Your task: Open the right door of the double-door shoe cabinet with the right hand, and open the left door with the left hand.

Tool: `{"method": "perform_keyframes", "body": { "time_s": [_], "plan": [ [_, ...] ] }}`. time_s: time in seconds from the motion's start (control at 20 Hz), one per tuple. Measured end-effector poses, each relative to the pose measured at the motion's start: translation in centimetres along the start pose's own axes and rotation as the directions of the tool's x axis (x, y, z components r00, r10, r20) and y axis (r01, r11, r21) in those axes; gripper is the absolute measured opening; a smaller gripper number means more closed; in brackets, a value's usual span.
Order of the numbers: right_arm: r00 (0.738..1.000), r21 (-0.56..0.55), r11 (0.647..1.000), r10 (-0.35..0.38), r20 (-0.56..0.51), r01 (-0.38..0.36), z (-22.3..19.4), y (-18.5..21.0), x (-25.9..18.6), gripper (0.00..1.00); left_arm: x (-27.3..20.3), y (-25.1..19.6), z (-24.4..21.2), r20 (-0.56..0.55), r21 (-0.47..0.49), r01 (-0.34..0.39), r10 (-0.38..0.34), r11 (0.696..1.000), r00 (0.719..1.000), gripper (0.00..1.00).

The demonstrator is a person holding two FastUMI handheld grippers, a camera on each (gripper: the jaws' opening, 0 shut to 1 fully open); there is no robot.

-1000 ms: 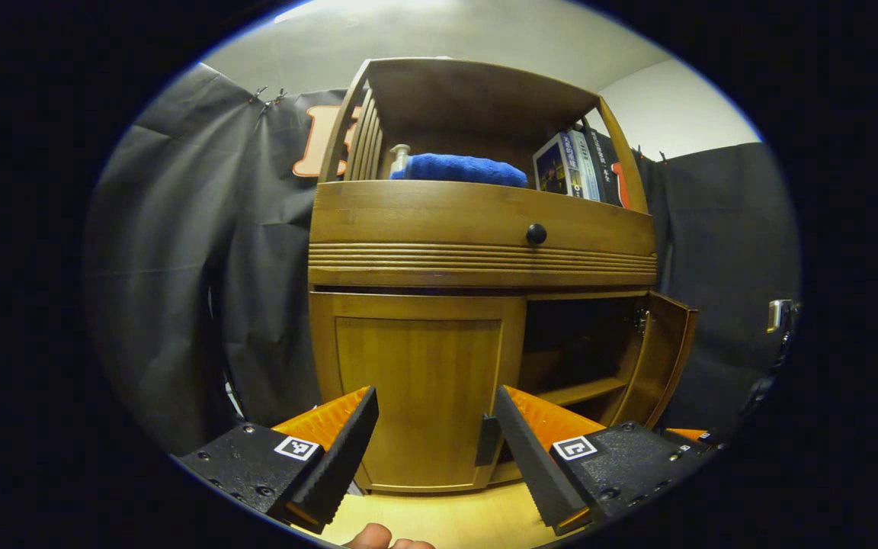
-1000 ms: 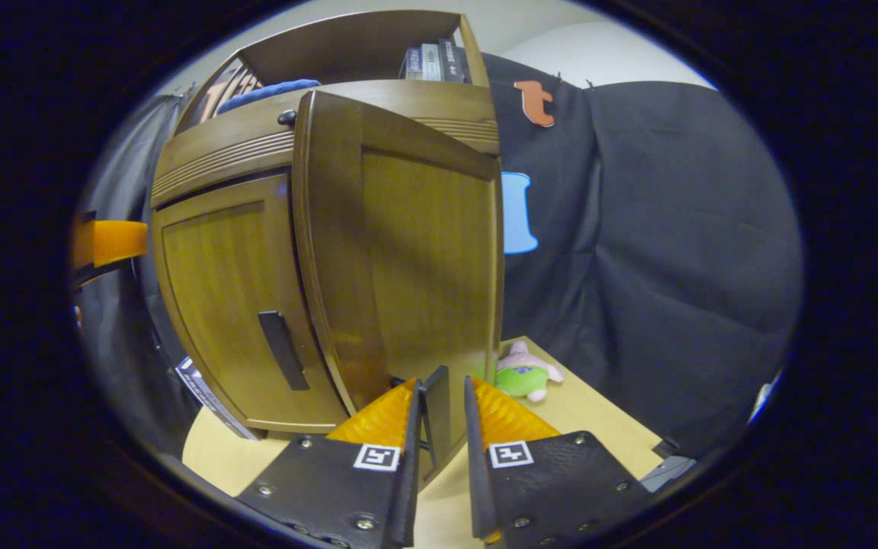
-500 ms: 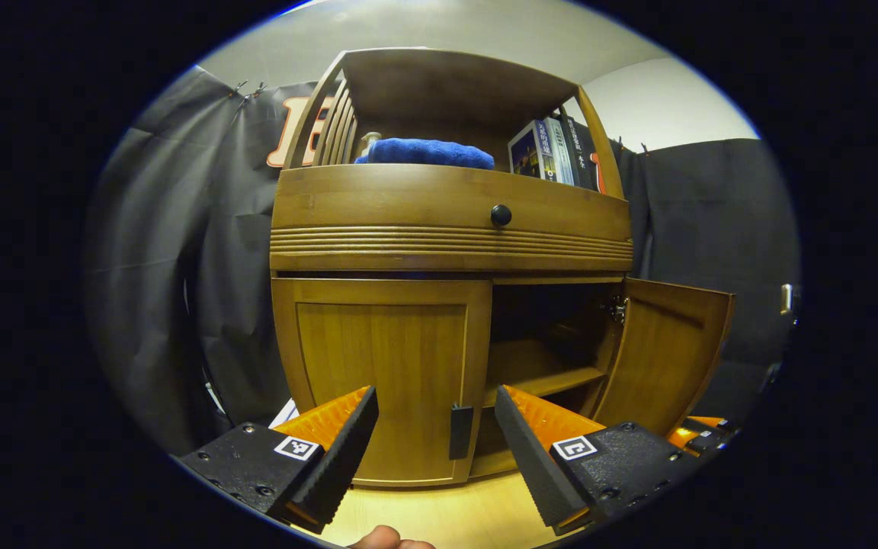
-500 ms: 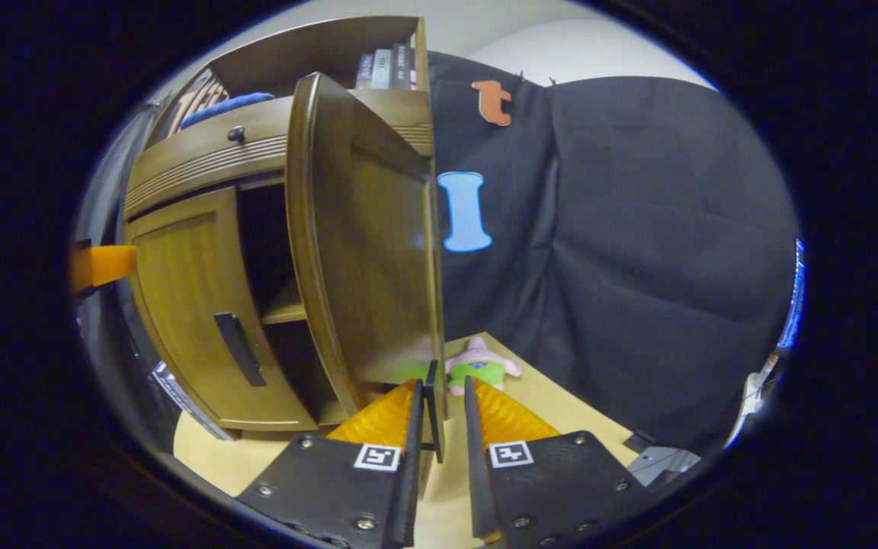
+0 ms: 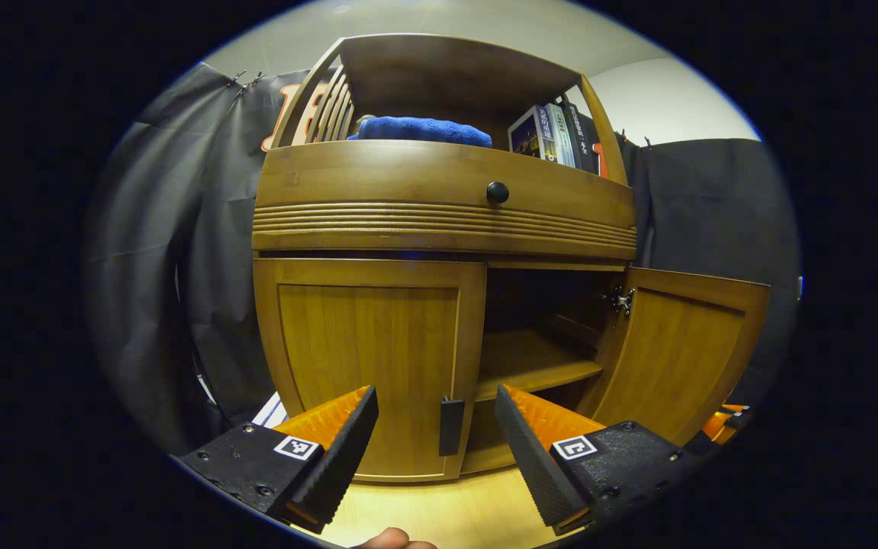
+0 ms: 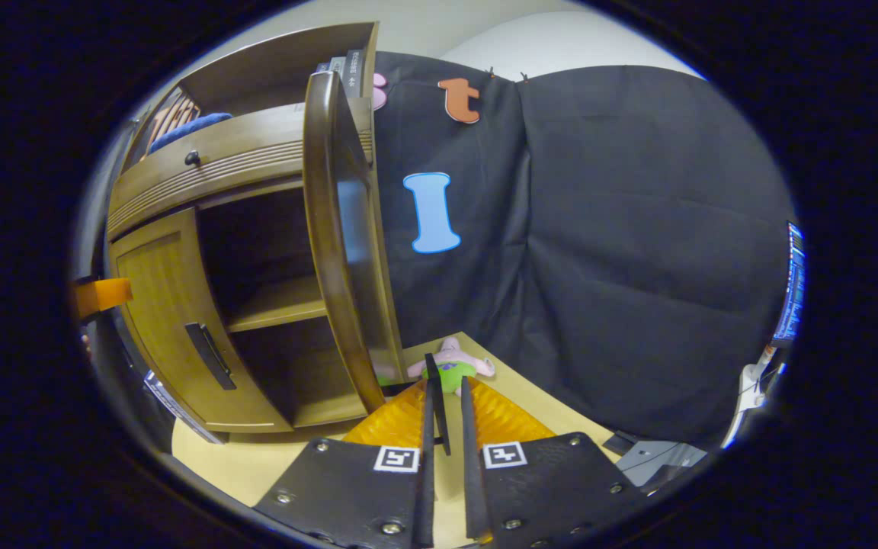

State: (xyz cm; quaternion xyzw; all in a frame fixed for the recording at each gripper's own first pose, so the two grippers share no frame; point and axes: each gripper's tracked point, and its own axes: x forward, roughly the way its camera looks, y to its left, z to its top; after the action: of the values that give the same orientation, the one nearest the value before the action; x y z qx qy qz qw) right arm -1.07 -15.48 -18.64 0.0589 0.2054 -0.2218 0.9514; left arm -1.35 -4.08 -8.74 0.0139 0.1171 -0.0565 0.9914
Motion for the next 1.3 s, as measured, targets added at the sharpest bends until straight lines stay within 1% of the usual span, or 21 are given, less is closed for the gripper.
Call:
{"method": "perform_keyframes", "body": {
  "time_s": [0.05, 0.1, 0.15, 0.2, 0.4, 0.45, 0.5, 0.55, 0.75, 0.8, 0.9, 0.95, 1.0, 1.05, 1.15, 1.3],
  "plan": [
    [1.0, -0.001, 1.0, -0.007, 0.002, 0.007, 0.2, -0.5, 0.0, 0.16, 0.4, -0.1, -0.1, -0.002, 0.001, 0.0, 0.0, 1.0, 1.0, 0.92],
    [1.0, -0.007, 1.0, -0.017, 0.008, 0.017, 0.3, -1.1, 0.0, 0.16, 0.8, -0.1, -0.2, -0.002, 0.0, -0.002, 0.002, 1.0, 1.0, 0.96],
    [0.999, -0.016, 0.999, -0.03, 0.014, 0.031, 0.6, -1.7, -0.1, 0.16, 1.3, -0.1, -0.3, -0.002, -0.003, -0.007, 0.007, 1.0, 1.0, 0.92],
    [0.999, -0.027, 0.999, -0.046, 0.021, 0.047, 0.7, -2.4, 0.0, 0.16, 1.7, -0.1, -0.4, -0.001, -0.009, -0.009, 0.009, 1.0, 1.0, 0.96],
    [0.995, -0.034, 0.995, -0.097, 0.031, 0.098, 1.4, -5.0, 0.1, 0.16, 4.0, 0.0, -2.0, -0.034, -0.018, -0.017, 0.016, 1.0, 0.999, 0.96],
    [0.994, -0.028, 0.994, -0.103, 0.035, 0.104, 1.7, -5.6, 0.1, 0.16, 4.6, -0.1, -2.4, -0.047, -0.019, -0.017, 0.016, 1.0, 0.999, 0.92],
    [0.995, -0.014, 0.996, -0.088, 0.038, 0.089, 1.7, -5.5, 0.0, 0.16, 5.1, -0.1, -2.8, -0.057, -0.019, -0.017, 0.015, 1.0, 0.998, 0.91],
    [0.995, -0.006, 0.996, -0.09, 0.038, 0.091, 2.0, -5.8, 0.1, 0.16, 5.7, -0.3, -3.2, -0.065, -0.018, -0.016, 0.015, 1.0, 0.998, 0.94],
    [0.993, -0.006, 0.994, -0.111, 0.052, 0.111, 2.7, -6.9, 0.0, 0.16, 7.7, -1.0, -4.5, -0.078, -0.004, -0.02, 0.02, 1.0, 0.997, 0.91],
    [0.992, -0.009, 0.993, -0.116, 0.054, 0.116, 2.8, -7.0, -0.1, 0.16, 8.2, -1.0, -4.7, -0.084, 0.001, -0.02, 0.02, 1.0, 0.996, 0.87],
    [0.991, -0.012, 0.992, -0.122, 0.062, 0.123, 3.4, -7.6, -0.1, 0.16, 9.1, -1.2, -5.4, -0.094, 0.007, -0.025, 0.026, 1.0, 0.995, 0.87],
    [0.99, -0.013, 0.992, -0.125, 0.065, 0.126, 3.7, -7.8, 0.0, 0.16, 9.2, -1.1, -5.7, -0.098, 0.008, -0.03, 0.03, 1.0, 0.995, 0.88],
    [0.989, -0.014, 0.992, -0.127, 0.069, 0.128, 3.9, -7.9, -0.1, 0.16, 9.4, -1.1, -6.0, -0.101, 0.008, -0.034, 0.035, 0.999, 0.994, 0.87],
    [0.989, -0.016, 0.991, -0.132, 0.074, 0.133, 4.1, -8.2, -0.1, 0.16, 9.9, -1.0, -6.4, -0.108, 0.009, -0.037, 0.038, 0.999, 0.993, 0.87],
    [0.987, -0.018, 0.99, -0.136, 0.084, 0.138, 4.7, -8.5, 0.0, 0.16, 11.1, -0.9, -6.8, -0.118, 0.011, -0.048, 0.049, 0.999, 0.992, 0.81],
    [0.985, -0.021, 0.989, -0.145, 0.093, 0.148, 5.1, -8.9, 0.4, 0.16, 11.9, -0.6, -7.6, -0.134, 0.01, -0.058, 0.059, 0.998, 0.989, 0.81]
  ]
}}
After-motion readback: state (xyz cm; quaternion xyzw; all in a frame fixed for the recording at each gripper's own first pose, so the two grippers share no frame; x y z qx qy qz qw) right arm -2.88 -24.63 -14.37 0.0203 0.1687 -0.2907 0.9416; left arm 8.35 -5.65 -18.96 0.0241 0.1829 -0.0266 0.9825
